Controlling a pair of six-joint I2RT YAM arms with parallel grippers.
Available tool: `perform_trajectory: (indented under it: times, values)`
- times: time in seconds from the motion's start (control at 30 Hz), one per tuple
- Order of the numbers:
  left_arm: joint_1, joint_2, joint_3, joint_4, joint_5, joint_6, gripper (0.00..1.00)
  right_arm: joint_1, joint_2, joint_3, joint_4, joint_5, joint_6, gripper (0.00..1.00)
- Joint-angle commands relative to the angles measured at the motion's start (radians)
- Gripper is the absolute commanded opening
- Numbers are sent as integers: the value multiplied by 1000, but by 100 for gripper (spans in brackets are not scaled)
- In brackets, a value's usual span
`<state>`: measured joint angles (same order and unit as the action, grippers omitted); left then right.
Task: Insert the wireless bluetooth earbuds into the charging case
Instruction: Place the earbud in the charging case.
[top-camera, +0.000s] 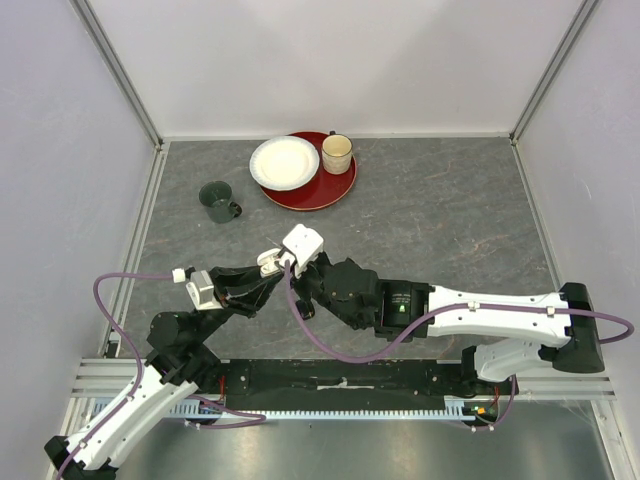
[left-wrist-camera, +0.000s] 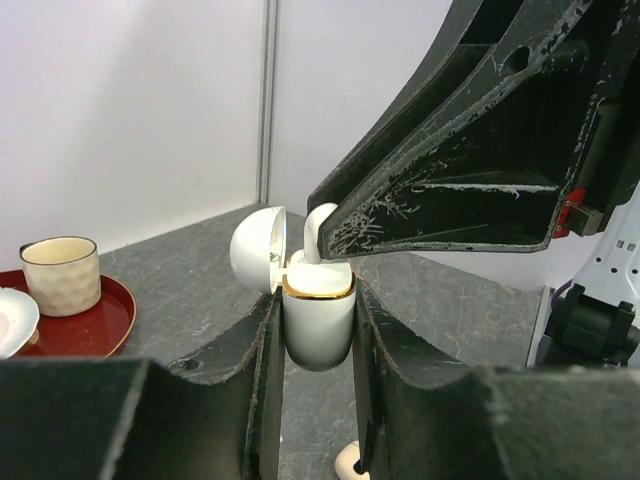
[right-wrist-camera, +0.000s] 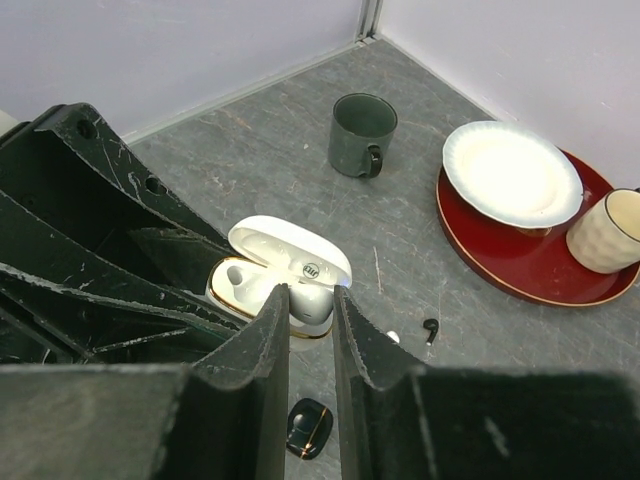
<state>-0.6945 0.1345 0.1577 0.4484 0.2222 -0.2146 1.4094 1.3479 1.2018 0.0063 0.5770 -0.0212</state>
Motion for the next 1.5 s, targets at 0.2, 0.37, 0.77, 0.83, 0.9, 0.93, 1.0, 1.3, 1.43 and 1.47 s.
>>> perform_trajectory:
  times: [0.2,0.37,0.77,0.83,0.9,0.93,1.0,1.3,1.43,1.47]
  values:
    - [3,-1,46,72,-15,49,2,-4,14,56,-86,-19,47,17]
    - [3,5,45,70,-12,46,2,-6,10,76,-88,4,79,48]
    - [3,8,45,69,-14,46,2,-260,-116,96,-78,-262,477,84]
    - [3,10,48,70,-14,47,2,-286,-131,91,-78,-342,506,88]
    - [3,17,51,76,-12,49,2,-320,-136,87,-91,-390,575,89]
    - [3,20,52,78,-11,50,2,-335,-138,84,-95,-423,607,89]
    - [4,31,57,82,-6,55,2,-383,-130,78,-108,-550,706,89]
    - [3,63,62,116,5,63,2,-517,-44,-4,-42,-1031,989,88]
    - [3,65,63,124,2,67,2,-533,-1,-65,93,-1147,1095,88]
    - [3,63,63,124,2,69,2,-533,2,-79,128,-1166,1124,88]
